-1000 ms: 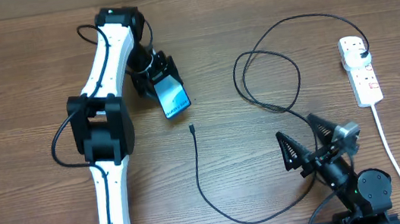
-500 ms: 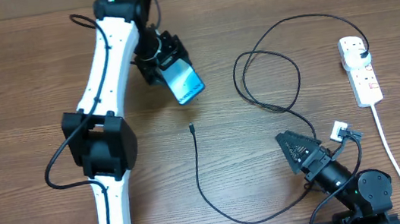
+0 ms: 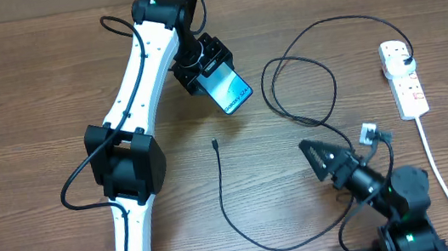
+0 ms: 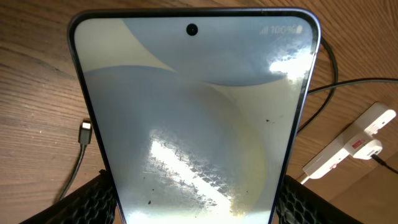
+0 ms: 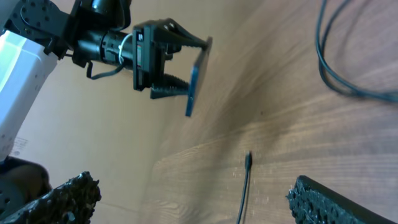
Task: Plug charger to phone and switch on socket
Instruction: 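Reach the right gripper to the phone and grasp its side edge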
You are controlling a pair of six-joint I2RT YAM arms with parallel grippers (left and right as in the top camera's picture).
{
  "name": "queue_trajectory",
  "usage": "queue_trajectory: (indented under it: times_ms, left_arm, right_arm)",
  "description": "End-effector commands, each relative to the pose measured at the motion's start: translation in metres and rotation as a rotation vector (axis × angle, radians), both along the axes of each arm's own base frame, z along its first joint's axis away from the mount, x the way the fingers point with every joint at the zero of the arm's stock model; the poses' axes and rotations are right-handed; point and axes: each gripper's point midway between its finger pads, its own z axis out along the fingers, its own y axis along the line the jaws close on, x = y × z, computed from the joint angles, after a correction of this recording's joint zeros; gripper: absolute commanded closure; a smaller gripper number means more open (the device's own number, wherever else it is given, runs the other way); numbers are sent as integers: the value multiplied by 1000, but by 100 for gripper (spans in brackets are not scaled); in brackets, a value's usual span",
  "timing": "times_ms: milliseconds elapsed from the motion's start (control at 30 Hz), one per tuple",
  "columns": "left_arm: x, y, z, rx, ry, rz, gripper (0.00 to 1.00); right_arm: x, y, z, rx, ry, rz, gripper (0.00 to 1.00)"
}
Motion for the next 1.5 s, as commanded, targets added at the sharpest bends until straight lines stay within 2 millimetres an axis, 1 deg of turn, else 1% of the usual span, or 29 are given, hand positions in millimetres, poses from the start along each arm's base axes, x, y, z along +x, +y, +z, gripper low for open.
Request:
queue_trajectory:
  times_ms: [0, 100, 200, 367, 500, 600, 767, 867, 1100, 1167, 1200, 1267, 1367, 1467]
  left_arm:
    - [-2, -5, 7, -6, 4, 30, 96]
    - [-4, -8, 7, -5, 10, 36, 95]
    - [-5, -10, 7, -6, 14, 38, 96]
    - [-9, -15, 9, -40, 35, 33, 96]
    - [-11, -20, 12, -72, 50, 28, 96]
    - [-13, -23, 14, -94, 59, 27, 96]
    - [-16, -30, 19, -143, 92, 44, 96]
    - [-18, -37, 24, -186, 109, 41, 96]
    - [-21, -44, 27, -219, 118, 30, 96]
    - [-20, -44, 27, -220, 115, 29, 96]
    - [-20, -44, 27, -220, 115, 29, 96]
    - [-20, -44, 27, -221, 114, 28, 95]
    - [-19, -45, 27, -222, 109, 27, 95]
    - [-18, -46, 28, -225, 101, 25, 95]
  right_arm:
    - [19, 8, 16, -72, -42, 9, 0]
    - [40, 28, 17, -145, -29, 33, 0]
    - [66, 55, 14, -230, -3, 48, 0]
    - [111, 88, 1, -287, 68, 50, 0]
    - [139, 103, -7, -297, 96, 59, 0]
    - [151, 109, -8, -298, 98, 63, 1]
    - [160, 111, -3, -286, 63, 44, 3]
    - [162, 109, -2, -289, 58, 27, 7]
    - [163, 108, -3, -286, 65, 20, 30]
    - [163, 108, -3, -269, 80, 14, 32]
    - [163, 108, -4, -268, 82, 14, 36]
    - [163, 108, -4, -268, 83, 14, 41]
    - [163, 108, -5, -266, 88, 14, 52]
    - [163, 108, -5, -253, 100, 10, 57]
